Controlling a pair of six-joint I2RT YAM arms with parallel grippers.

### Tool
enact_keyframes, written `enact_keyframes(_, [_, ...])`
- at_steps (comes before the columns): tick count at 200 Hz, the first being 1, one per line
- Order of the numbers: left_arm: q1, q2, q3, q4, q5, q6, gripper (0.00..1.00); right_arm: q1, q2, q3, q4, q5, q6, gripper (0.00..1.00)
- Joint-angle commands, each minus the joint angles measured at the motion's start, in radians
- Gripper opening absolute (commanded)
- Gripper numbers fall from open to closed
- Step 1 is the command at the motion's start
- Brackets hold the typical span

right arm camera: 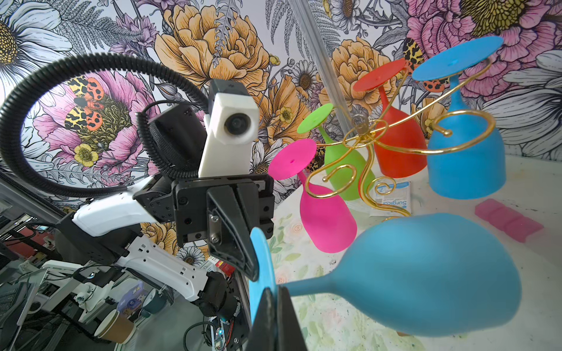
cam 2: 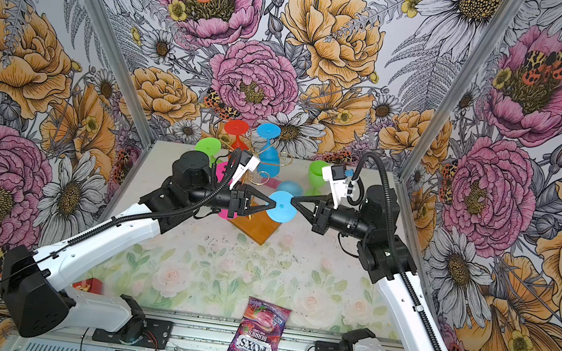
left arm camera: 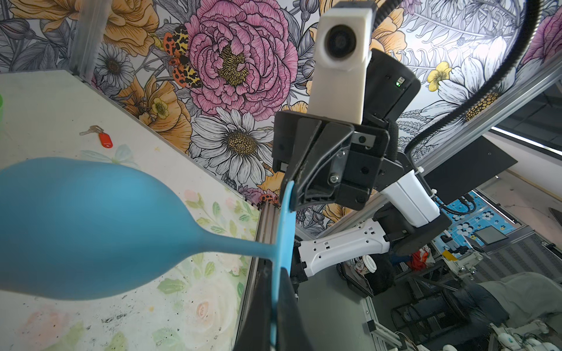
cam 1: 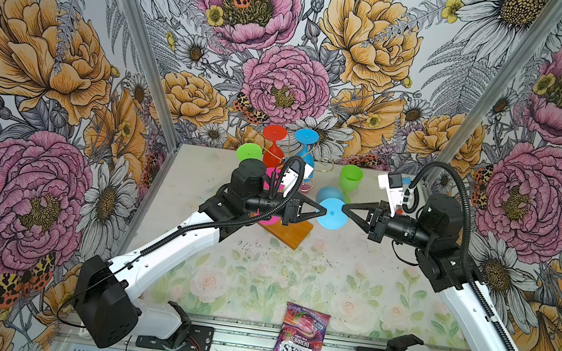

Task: Take the wine glass off the wine glass rack
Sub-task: Pick up the wine glass from the wine glass rack.

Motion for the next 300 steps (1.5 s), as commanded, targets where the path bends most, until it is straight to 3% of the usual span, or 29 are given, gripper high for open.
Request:
enact_keyframes(1, [-0.009,0.002,0.025,0.022,0.060,0.012,0.00,0.003,-0.009,0.002,0.032,0.037,0.001,0.12])
enact_keyframes(13, [-0.008,0.003,0.019,0.022,0.072,0.020,0.00,-0.003,-0.011,0.008,0.032,0.043,0.009,0.33])
enact_keyframes(27, [-0.010,0.002,0.009,0.022,0.089,0.033,0.00,-0.015,-0.015,0.022,0.033,0.053,0.025,0.44])
enact_keyframes(68, [-0.037,-0.035,-0.051,0.022,0.131,0.145,0.00,-0.082,0.001,0.080,0.030,0.089,0.130,0.55])
enact_keyframes(94, [-0.099,-0.095,-0.094,-0.096,0.049,0.382,0.00,-0.174,0.039,0.102,0.020,0.108,0.247,0.62])
enact_keyframes(113, [-0.181,-0.134,-0.087,-0.297,-0.113,0.643,0.00,-0.275,0.083,0.089,-0.001,0.090,0.330,0.64])
enact_keyframes(126, [-0.225,-0.151,-0.099,-0.355,-0.245,0.746,0.00,-0.317,0.113,0.075,-0.036,0.089,0.339,0.64])
enact_keyframes(193, [-0.338,-0.195,-0.206,-0.362,-0.638,1.033,0.00,-0.321,0.197,0.136,-0.460,0.276,0.102,0.65])
enact_keyframes(220, [-0.390,-0.202,-0.242,-0.323,-0.743,1.136,0.00,-0.318,0.211,0.156,-0.538,0.232,0.070,0.68])
enact_keyframes(257, [-0.490,-0.217,-0.325,-0.199,-0.983,1.312,0.00,-0.293,0.241,0.207,-0.655,0.225,0.020,0.68])
enact_keyframes(300, [-0.529,-0.221,-0.376,-0.102,-1.086,1.428,0.00,-0.172,0.302,0.395,-0.880,0.380,-0.053,0.68])
